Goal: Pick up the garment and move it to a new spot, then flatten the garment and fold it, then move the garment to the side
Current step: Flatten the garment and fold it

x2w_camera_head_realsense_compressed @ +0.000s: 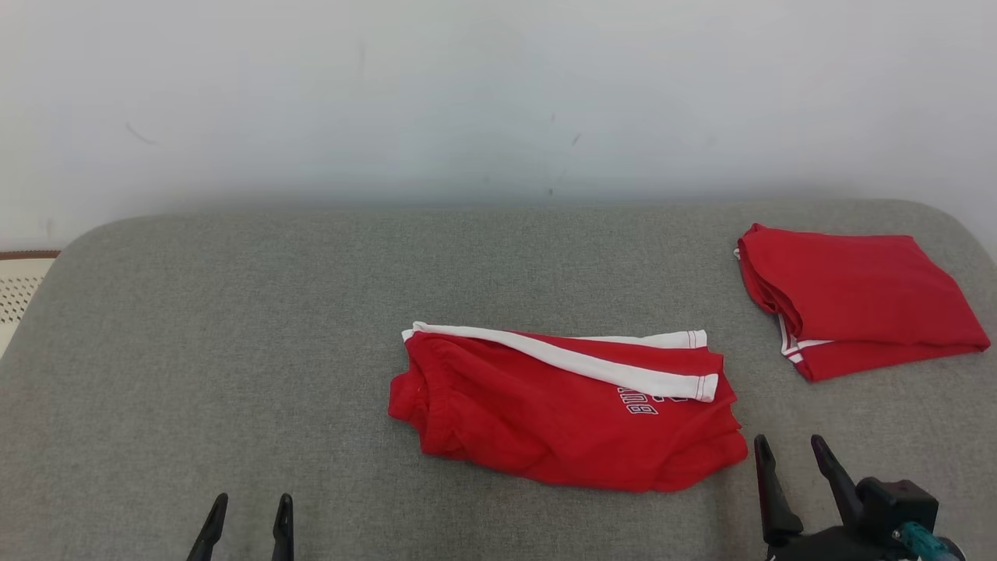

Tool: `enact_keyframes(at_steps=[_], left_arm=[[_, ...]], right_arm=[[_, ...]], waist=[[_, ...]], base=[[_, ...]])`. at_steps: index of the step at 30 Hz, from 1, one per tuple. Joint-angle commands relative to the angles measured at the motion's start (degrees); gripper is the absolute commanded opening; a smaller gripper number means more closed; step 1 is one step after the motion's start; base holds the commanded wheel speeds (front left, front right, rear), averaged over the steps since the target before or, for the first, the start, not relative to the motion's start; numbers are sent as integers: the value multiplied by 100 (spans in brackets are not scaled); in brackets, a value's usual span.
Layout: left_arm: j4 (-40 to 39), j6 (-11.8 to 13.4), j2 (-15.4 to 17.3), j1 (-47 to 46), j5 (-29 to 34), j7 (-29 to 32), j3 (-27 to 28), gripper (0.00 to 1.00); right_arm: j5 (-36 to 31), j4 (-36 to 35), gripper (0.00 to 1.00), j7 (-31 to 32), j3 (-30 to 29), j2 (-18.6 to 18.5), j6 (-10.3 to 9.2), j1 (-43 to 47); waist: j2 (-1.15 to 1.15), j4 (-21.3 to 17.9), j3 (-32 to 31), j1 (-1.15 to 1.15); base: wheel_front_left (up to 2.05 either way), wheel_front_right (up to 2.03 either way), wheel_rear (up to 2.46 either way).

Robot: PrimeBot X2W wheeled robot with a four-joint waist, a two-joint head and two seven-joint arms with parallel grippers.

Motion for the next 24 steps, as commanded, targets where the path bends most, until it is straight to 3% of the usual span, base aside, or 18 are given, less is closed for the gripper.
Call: enact_keyframes(at_steps=[1,14,24], left_arm=[[31,-16,-9,52,-13,-9,10,100],[127,-68,-53,-94,-47,-9,-104,100],[226,-99,-72,-236,-57,-9,-111,100]], right_arm=[[-5,111,100,48,30,-74,-5,-174],[-4,2064,100,291,239,-278,-6,-1649],[124,4081,100,105,111,-295,-6,-2641]], waist=[[0,9,8,0],[0,274,145,0],[0,468,297,0]], base=[[0,0,0],[0,0,0],[0,0,0]])
